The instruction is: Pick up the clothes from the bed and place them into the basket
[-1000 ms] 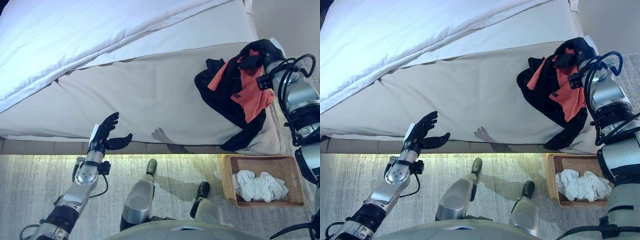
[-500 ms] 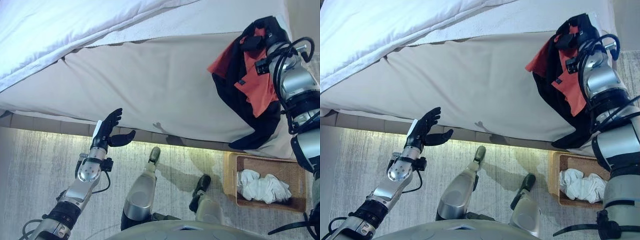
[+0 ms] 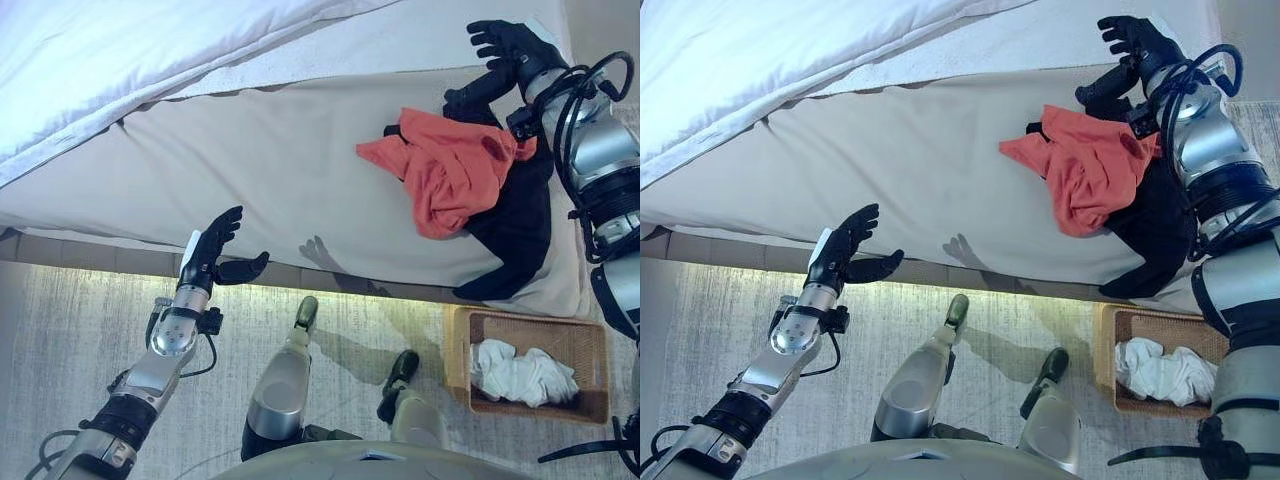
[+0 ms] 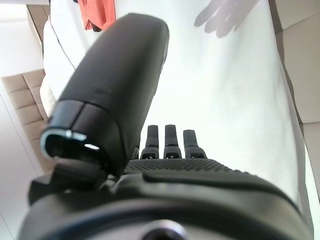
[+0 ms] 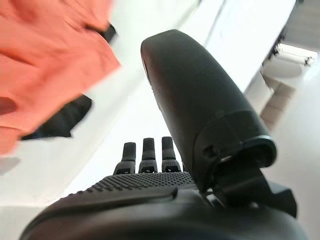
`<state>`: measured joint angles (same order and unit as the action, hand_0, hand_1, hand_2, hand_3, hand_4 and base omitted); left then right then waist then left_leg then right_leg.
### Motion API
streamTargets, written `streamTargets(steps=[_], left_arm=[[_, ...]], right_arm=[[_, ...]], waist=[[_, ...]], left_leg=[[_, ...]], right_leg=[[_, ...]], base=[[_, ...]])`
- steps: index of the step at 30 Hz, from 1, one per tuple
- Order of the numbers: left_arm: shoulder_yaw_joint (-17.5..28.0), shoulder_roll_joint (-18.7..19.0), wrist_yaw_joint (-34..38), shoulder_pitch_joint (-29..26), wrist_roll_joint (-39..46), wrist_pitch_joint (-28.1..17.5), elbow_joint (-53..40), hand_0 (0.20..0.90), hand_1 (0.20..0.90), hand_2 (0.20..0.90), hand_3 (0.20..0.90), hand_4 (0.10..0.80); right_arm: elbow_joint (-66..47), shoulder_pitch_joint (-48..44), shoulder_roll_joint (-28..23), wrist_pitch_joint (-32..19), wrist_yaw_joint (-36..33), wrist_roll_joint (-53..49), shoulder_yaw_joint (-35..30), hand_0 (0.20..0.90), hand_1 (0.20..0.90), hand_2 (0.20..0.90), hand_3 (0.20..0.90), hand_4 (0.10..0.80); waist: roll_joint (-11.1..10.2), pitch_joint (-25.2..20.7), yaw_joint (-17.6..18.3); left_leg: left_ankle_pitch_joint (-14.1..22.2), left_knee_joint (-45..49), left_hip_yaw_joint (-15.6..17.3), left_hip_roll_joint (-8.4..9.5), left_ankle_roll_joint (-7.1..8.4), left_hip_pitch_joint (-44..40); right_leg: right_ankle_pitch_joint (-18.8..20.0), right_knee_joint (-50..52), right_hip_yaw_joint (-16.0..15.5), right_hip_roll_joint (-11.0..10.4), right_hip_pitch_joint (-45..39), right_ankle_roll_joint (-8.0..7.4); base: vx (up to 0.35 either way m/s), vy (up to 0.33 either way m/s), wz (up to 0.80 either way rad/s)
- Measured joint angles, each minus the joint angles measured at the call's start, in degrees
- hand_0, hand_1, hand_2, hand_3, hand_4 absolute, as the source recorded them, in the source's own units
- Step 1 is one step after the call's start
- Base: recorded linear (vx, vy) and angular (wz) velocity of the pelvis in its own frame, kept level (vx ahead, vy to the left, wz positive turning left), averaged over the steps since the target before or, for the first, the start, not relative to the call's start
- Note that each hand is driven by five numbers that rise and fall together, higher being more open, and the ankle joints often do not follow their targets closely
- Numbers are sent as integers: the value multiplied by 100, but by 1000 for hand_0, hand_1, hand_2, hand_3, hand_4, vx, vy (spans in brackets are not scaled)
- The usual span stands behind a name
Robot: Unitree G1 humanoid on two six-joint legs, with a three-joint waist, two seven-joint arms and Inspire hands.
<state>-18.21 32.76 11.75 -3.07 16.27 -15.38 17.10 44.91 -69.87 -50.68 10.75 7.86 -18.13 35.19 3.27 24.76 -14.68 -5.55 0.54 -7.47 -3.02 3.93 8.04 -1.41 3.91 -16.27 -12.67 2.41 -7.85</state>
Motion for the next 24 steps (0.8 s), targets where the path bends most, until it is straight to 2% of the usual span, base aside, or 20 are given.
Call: streamTargets(steps=[4, 7, 12, 16, 18, 24], left_arm=[[0, 1, -52, 10, 0, 0, 0, 900, 900, 900, 900, 800], [0, 3, -90, 18, 0, 0, 0, 900, 900, 900, 900, 800], [-6, 6, -57, 70, 2, -3, -1, 900, 900, 900, 900, 800], [-120, 7, 90, 21, 22, -93, -30, 900, 900, 900, 900, 800], [-157, 8, 165, -146, 69, -122, -177, 900, 900, 900, 900, 800], [-209, 42, 278, -399, 115, -134, -378, 900, 900, 900, 900, 800]], right_arm=[[81, 0, -96, 10, 391, 7, 3, 900, 900, 900, 900, 800], [270, 0, -112, 1, 335, 331, 3, 900, 900, 900, 900, 800], [460, -2, -147, -29, -265, 1103, 16, 900, 900, 900, 900, 800], [417, -182, -308, -29, -695, 2347, 766, 900, 900, 900, 900, 800], [410, -336, -309, 67, -737, 2738, 982, 900, 900, 900, 900, 800], [449, -332, -107, 424, -931, 2847, 1096, 900, 900, 900, 900, 800]], waist=[[0, 0, 66], [-1, 1, 61], [-1, 1, 51], [25, 63, 36], [75, 462, 3], [103, 612, -78]], left_leg=[[-8, 0, 0, -9, 13, -1], [-20, 0, 0, -2, 30, 0], [-33, 1, 2, 13, 35, 88], [-43, 220, 11, 75, 36, 525], [-43, 422, 10, 110, 36, 586], [-25, 968, -61, 341, 18, 1316]], right_leg=[[0, 1, -3, 9, -1, 0], [1, 7, -2, 3, 2, 1], [1, 38, 19, -12, 125, 1], [-3, 355, 74, -69, 613, 0], [-10, 639, 141, -129, 743, -3], [-361, 1706, 148, -498, 1647, 63]], base=[[0, 0, 0], [0, 0, 0], [-30, 27, -1], [-98, 36, -3], [-102, -11, -6], [-71, -10, 14]])
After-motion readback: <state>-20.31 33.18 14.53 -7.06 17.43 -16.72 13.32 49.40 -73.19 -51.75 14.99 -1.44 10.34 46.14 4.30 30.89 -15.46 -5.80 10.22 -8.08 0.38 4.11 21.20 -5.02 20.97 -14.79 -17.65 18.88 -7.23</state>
